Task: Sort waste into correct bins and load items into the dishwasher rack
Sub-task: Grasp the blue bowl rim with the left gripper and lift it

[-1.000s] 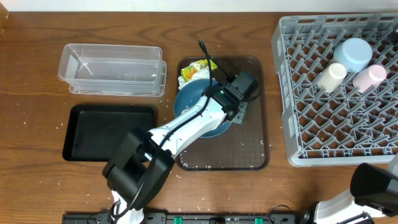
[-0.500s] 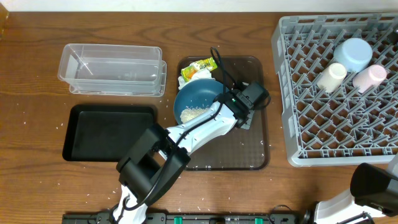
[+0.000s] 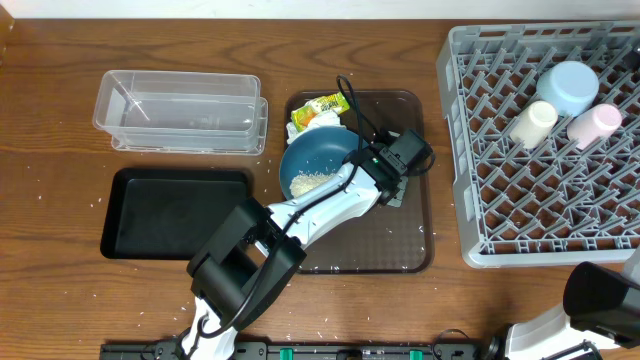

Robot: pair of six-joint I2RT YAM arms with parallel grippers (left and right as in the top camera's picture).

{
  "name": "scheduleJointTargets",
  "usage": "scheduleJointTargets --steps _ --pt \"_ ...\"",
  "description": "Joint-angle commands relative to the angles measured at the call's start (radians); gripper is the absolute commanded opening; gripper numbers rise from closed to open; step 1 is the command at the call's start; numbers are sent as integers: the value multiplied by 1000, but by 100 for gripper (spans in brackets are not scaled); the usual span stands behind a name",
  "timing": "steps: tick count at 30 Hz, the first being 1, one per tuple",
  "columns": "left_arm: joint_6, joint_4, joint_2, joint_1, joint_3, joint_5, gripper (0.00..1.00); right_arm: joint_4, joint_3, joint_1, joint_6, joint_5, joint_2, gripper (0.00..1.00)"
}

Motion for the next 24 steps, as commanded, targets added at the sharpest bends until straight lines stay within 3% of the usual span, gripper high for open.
scheduleJointTargets --steps 1,20,24 --pt "-7 0 15 0 -8 -33 34 -1 1 -3 -12 18 5 99" --pt "-7 -3 32 -2 -8 -33 24 -1 1 -3 -12 18 5 99" --pt "-7 -4 28 -2 -8 -33 13 -1 1 -3 -12 18 5 99"
